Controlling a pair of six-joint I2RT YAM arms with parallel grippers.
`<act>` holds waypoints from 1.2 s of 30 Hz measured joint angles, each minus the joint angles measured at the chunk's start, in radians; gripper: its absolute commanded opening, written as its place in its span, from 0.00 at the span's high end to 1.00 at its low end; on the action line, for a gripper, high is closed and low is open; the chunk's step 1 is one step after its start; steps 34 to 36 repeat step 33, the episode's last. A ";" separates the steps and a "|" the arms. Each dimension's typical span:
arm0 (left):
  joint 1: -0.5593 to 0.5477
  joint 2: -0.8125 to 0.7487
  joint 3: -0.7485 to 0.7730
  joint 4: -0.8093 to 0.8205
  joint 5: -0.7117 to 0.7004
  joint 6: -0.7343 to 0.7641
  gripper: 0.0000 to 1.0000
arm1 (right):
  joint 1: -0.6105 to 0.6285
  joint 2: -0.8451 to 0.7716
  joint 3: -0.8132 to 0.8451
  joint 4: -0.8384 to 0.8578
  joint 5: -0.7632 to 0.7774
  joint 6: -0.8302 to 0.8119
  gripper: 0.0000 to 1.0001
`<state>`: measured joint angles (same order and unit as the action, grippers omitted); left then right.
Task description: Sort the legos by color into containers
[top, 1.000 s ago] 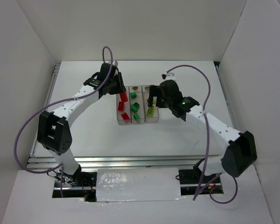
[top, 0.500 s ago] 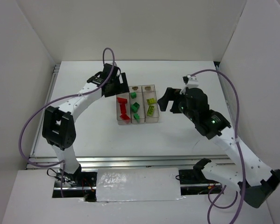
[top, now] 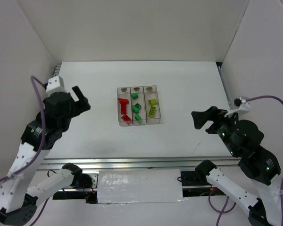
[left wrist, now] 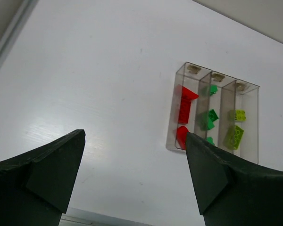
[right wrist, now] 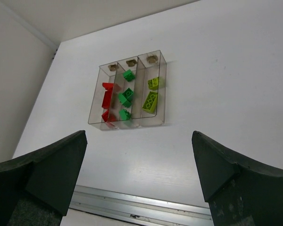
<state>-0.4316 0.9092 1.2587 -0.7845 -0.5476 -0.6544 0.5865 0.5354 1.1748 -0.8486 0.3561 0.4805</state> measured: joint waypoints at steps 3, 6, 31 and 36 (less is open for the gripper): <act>0.000 -0.125 -0.051 -0.056 -0.058 0.022 0.01 | 0.000 -0.075 0.011 -0.073 0.017 -0.001 0.00; 0.000 -0.226 -0.103 -0.085 -0.096 0.048 0.00 | 0.000 -0.128 0.036 -0.127 0.047 -0.001 0.00; 0.000 -0.452 -0.261 -0.105 -0.154 0.048 0.01 | 0.000 -0.195 0.020 -0.146 0.072 -0.006 0.00; 0.000 -0.449 -0.261 -0.103 -0.153 0.049 0.00 | 0.000 -0.182 0.020 -0.146 0.071 -0.006 0.00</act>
